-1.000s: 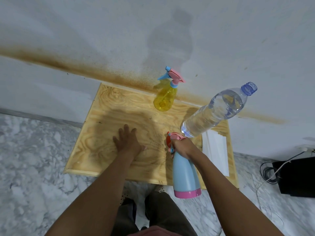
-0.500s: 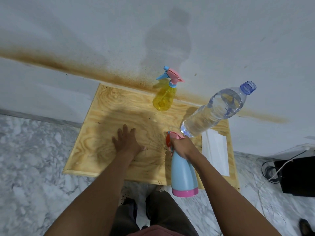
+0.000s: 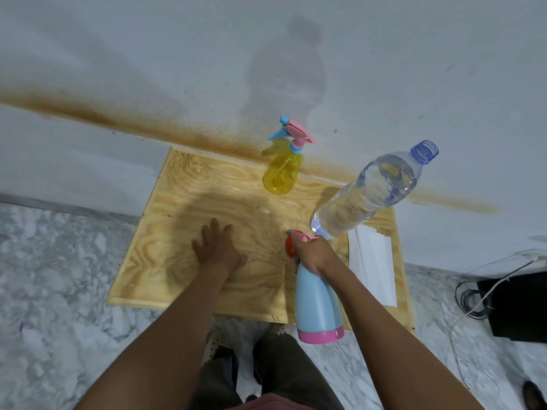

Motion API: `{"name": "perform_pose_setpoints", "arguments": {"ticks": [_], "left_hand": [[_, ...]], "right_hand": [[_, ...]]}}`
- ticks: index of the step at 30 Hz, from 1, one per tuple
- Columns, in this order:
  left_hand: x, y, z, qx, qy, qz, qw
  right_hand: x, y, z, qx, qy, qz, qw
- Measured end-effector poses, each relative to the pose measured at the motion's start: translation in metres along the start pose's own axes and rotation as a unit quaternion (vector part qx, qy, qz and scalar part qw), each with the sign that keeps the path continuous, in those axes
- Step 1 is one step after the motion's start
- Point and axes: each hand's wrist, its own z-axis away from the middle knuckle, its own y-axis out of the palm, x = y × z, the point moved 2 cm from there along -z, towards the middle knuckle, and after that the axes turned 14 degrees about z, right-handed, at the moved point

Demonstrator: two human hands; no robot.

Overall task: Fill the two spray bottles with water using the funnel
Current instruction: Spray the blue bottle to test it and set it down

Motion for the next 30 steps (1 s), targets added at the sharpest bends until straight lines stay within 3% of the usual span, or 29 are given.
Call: {"name": "perform_pose_setpoints", "arguments": {"ticks": [8,15,19,22,24,25,27,30], "left_hand": [[-0.001,0.001,0.0,0.002,-0.002,-0.004,1.0],[0.001,0.001,0.0,0.005,0.005,-0.014,1.0],[-0.001,-0.003,0.003,0.028,-0.003,-0.02,0.999],[-0.005,-0.007,0.01,0.047,-0.002,0.035,0.998],[-0.016,-0.013,0.02,0.056,0.037,0.13,0.989],[-0.023,-0.016,0.026,0.081,0.06,0.19,0.977],[-0.041,-0.022,0.045,0.206,0.099,0.267,0.936],[-0.064,-0.028,0.071,0.34,0.143,0.302,0.879]], "right_hand": [[-0.004,0.001,0.001,0.002,0.027,-0.032,0.999],[-0.001,-0.006,0.01,0.024,0.0,-0.025,0.999],[0.003,-0.016,0.022,0.031,-0.037,-0.096,0.994],[0.004,-0.028,0.031,0.011,-0.074,-0.162,0.984],[0.006,-0.035,0.036,-0.018,-0.099,-0.189,0.977],[0.008,-0.04,0.038,-0.033,-0.1,-0.198,0.974],[0.011,-0.048,0.04,-0.046,-0.093,-0.217,0.971],[0.02,-0.058,0.041,-0.066,-0.104,-0.227,0.966]]}}
